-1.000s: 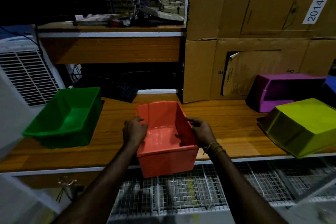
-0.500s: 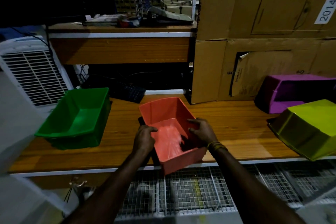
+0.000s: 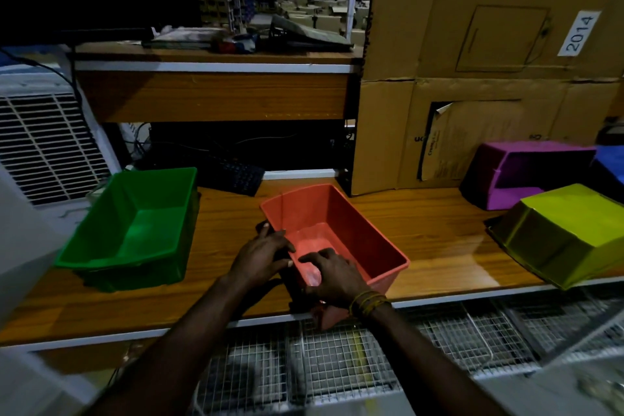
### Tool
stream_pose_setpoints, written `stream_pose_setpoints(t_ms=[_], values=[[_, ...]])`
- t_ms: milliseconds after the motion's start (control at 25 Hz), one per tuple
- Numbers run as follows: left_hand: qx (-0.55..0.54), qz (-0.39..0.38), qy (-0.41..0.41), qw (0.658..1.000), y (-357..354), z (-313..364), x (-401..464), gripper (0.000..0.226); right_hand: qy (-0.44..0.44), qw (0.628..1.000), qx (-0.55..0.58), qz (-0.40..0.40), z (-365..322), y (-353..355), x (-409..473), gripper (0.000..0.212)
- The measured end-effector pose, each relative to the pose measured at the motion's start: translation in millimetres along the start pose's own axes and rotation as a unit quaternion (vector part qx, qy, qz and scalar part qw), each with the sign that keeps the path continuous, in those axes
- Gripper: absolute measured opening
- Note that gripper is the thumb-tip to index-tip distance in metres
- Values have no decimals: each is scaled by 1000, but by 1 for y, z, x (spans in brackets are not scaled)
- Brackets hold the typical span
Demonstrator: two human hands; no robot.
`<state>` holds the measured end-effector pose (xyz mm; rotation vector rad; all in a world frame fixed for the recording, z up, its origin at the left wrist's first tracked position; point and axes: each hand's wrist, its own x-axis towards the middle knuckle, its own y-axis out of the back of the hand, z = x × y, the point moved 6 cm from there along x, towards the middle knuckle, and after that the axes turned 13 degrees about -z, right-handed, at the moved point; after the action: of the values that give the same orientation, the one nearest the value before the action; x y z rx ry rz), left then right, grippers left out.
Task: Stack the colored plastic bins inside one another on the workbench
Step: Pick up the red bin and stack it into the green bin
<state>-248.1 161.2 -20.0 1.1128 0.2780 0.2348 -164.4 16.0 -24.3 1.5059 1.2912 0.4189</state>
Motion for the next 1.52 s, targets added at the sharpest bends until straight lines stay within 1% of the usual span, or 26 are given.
stream_pose_setpoints(t_ms=[80, 160, 320, 400, 480, 600, 720, 920, 1080, 1200, 1320, 1400, 1440, 1520], values=[[10, 16, -1, 1000, 1, -3, 0, 38, 14, 1000, -13, -7, -2, 1, -3, 65], [28, 30, -4, 999, 0, -5, 0, 37, 14, 999, -28, -7, -2, 3, -8, 61], [48, 72, -33, 996, -1, -6, 4, 29, -3, 997, -72, 15, 0, 10, -16, 55], [35, 80, -59, 994, 1, -3, 5, 18, -21, 996, -80, 31, 3, 13, -20, 47], [15, 72, -83, 994, 1, 0, 5, 10, -37, 995, -74, 54, 10, 18, -25, 40], [-8, 70, -93, 993, -3, -2, 0, 21, -70, 988, -54, 127, 24, 28, -31, 29], [-5, 80, -85, 993, -5, 2, -2, 18, -101, 978, -6, 180, 27, 24, -32, 22], [18, 110, -56, 992, -8, 24, -8, 13, -109, 964, 86, 228, 7, 0, -16, 28], [-32, 87, -98, 991, -10, 21, -12, 16, -154, 937, 175, 261, 2, -5, -8, 43], [-40, 85, -128, 987, -10, 11, -22, 21, -178, 933, 198, 240, -2, -9, 1, 61], [-120, 95, -126, 980, -7, -5, -26, 25, -198, 929, 223, 221, -8, -15, 9, 77], [-167, 89, -121, 974, -3, -13, -25, 24, -217, 928, 220, 209, -11, -16, 17, 81], [-168, 84, -120, 975, -1, -15, -25, 24, -225, 928, 219, 201, -12, -15, 22, 81], [-120, 82, -95, 985, 0, -21, -26, 28, -232, 930, 206, 195, -18, -10, 29, 76]])
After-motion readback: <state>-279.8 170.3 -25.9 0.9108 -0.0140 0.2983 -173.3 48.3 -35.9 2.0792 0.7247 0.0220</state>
